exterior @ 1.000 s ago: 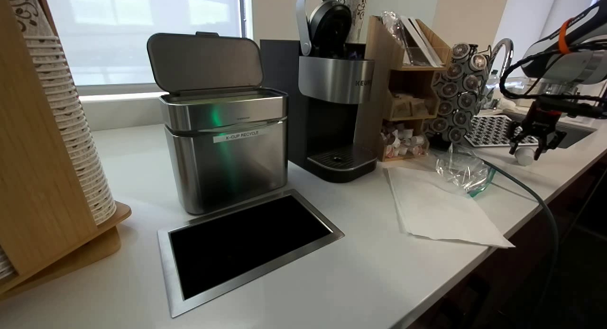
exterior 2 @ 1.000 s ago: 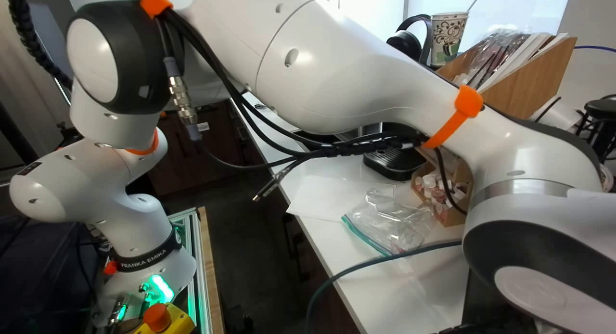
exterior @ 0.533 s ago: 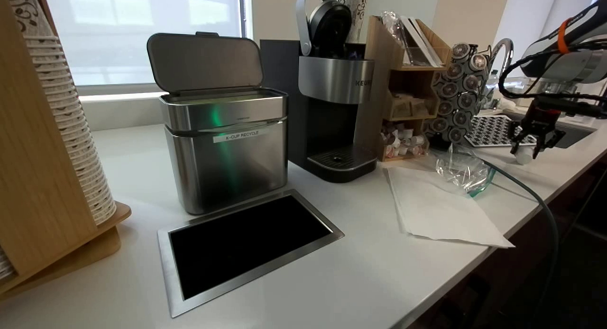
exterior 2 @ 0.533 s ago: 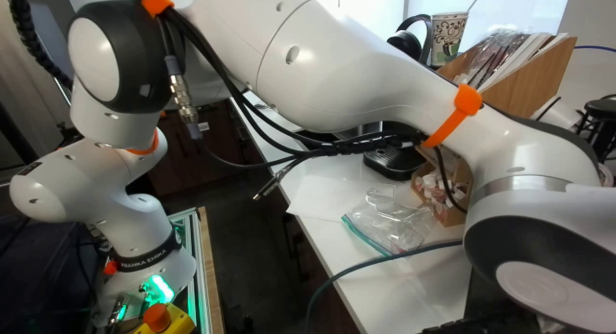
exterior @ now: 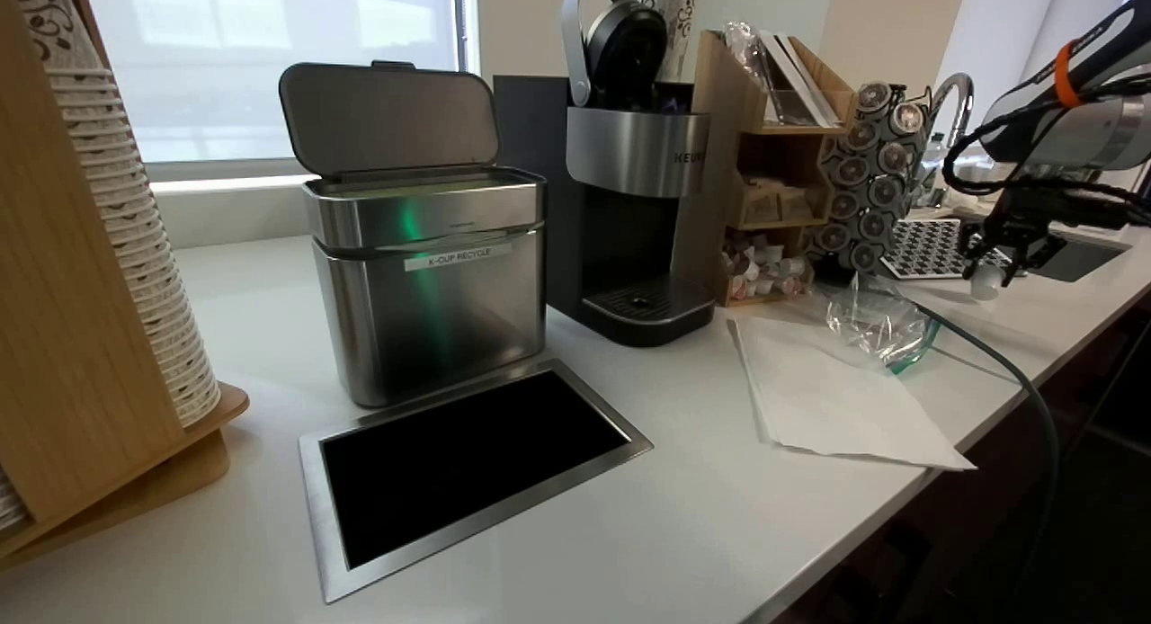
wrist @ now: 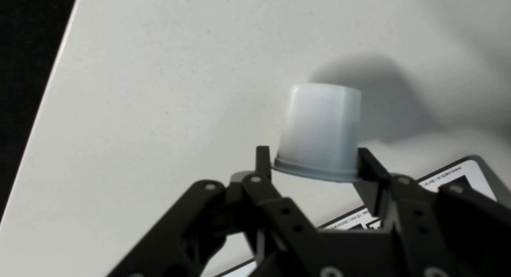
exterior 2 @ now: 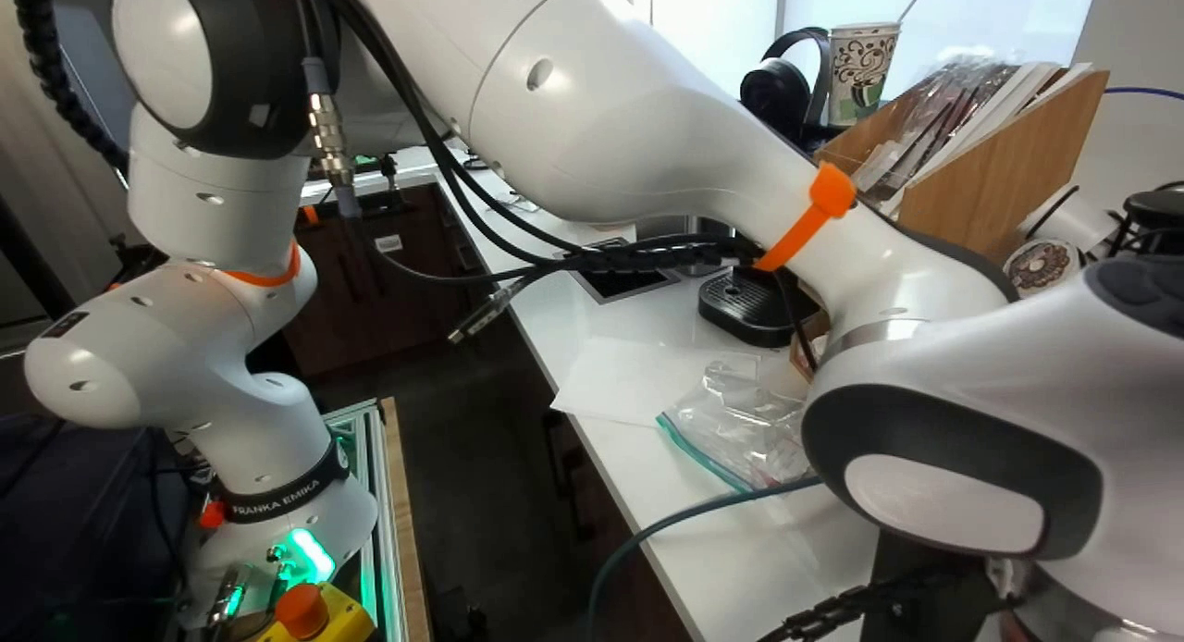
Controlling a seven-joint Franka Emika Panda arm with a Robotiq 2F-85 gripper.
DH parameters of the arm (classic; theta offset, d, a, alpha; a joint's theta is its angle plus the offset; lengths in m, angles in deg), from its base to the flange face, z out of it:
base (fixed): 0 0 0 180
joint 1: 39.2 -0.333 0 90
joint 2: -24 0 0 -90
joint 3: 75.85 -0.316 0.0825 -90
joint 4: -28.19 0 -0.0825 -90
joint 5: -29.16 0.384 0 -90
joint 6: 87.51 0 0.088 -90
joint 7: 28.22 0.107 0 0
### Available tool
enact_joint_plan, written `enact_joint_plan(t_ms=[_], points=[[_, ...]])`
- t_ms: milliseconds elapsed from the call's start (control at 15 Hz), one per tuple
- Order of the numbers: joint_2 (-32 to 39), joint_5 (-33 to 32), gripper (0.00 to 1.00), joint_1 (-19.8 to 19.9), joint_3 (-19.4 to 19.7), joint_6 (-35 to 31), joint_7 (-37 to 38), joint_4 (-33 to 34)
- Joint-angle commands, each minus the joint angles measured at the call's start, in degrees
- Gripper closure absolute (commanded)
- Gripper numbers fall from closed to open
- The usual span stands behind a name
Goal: Put the white object upright
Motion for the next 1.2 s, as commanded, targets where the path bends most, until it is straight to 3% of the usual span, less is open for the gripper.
enact_joint_plan(t_ms=[0, 533, 933, 1133], points=[[-5.5, -1.0, 0.71, -3.1, 1.6, -12.0, 2.1, -11.0], [-8.4, -1.6, 0.71, -9.6, 6.6, -36.0, 7.4, -24.0], [-7.0, -0.2, 0.71, -15.7, 12.5, -48.5, 9.5, -28.9], [-6.3, 1.4, 0.71, -19.4, 15.9, -51.1, 9.5, -30.3]])
